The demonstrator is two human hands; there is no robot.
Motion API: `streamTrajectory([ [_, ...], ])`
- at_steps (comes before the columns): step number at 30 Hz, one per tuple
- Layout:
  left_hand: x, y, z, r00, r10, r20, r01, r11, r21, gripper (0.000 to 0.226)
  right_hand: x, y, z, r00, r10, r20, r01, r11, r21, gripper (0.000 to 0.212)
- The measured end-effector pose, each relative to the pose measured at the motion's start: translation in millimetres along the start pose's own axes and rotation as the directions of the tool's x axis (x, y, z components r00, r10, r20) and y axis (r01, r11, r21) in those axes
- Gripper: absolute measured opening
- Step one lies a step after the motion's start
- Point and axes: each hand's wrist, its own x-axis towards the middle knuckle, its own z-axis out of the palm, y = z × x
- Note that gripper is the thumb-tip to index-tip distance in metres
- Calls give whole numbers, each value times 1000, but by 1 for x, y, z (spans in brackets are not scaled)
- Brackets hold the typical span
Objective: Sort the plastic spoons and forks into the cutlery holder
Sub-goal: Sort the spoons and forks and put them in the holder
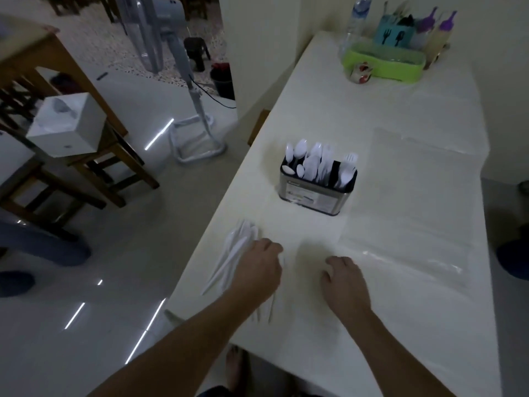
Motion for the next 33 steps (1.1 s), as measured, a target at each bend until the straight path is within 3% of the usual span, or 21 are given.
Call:
streamTrajectory([
  [4,-19,-49,-26,977,-208,-54,210,977,24,24,-21,-60,19,980,136,146,-165,964,207,22],
  [6,-27,-67,-36,941,-334,-59,333,943,-21,22,-33,-81,30,972,164,170,-200,953,226,18],
  [9,-40,-89,-40,900,-435,-34,431,898,-91,24,-49,-108,51,966,182,184,-220,951,216,30],
  [12,-51,-103,-38,899,-438,17,436,889,-139,24,-61,-127,70,957,220,191,-253,952,169,42],
  [17,-56,-114,-33,902,-425,81,432,889,-153,25,-64,-137,87,945,283,162,-300,949,97,29],
  [23,-50,-121,-30,895,-425,137,444,883,-155,22,-65,-132,87,925,363,115,-378,910,167,27],
  [33,-43,-106,-17,937,-287,201,301,952,-47,24,-68,-121,82,900,418,122,-435,874,217,24],
])
